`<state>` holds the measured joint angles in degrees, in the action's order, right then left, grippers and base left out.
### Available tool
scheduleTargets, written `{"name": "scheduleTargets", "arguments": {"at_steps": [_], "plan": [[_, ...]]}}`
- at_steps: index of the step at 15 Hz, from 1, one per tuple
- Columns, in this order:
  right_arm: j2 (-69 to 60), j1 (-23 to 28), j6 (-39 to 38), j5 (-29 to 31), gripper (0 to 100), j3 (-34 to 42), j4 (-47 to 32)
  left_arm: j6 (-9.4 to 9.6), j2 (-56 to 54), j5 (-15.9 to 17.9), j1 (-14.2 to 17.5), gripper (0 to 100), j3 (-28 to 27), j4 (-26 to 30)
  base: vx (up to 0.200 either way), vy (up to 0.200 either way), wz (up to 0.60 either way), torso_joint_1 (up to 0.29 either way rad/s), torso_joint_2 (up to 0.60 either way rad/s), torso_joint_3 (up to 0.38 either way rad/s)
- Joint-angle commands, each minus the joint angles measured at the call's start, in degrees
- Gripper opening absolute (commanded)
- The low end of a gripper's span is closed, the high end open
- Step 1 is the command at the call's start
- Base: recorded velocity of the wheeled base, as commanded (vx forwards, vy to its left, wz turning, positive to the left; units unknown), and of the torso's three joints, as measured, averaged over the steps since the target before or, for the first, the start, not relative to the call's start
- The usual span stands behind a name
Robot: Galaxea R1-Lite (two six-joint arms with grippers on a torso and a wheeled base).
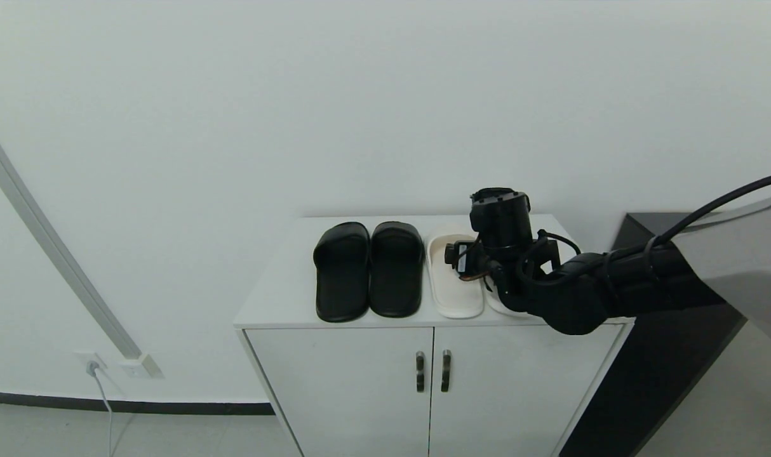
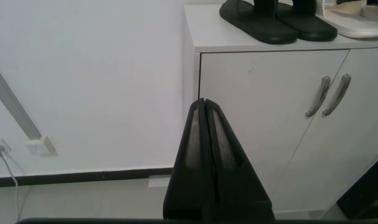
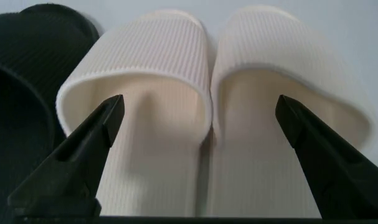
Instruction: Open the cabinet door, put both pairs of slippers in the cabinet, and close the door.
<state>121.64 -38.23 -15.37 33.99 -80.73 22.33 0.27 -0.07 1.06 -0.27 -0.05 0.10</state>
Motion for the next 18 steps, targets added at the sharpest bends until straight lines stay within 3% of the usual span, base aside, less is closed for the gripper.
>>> {"name": "scheduleTargets", "arguments": {"at_steps": [1,5,6,13,18], "plan": [[2.0,0.5,0.2,-0.1,100,-1.9,0.0,0.00,0.1,0.0,0.0,0,0.0,0.0,0.000,0.000,0.00,0.000,0.00,0.000],[5.5,2.5,2.0,-0.1,100,-6.0,0.1,0.00,0.1,0.0,0.0,0,0.0,0.0,0.000,0.000,0.00,0.000,0.00,0.000],[5.8,2.7,2.0,-0.2,0,-6.3,0.1,0.00,0.1,0.0,0.0,0,0.0,0.0,0.000,0.000,0.00,0.000,0.00,0.000],[3.3,3.0,2.8,-0.3,0,-5.8,-0.2,0.00,0.1,0.0,0.0,0,0.0,0.0,0.000,0.000,0.00,0.000,0.00,0.000],[-9.8,0.6,7.9,-2.8,0,4.9,1.2,0.00,0.1,0.0,0.0,0,0.0,0.0,0.000,0.000,0.00,0.000,0.00,0.000]]}}
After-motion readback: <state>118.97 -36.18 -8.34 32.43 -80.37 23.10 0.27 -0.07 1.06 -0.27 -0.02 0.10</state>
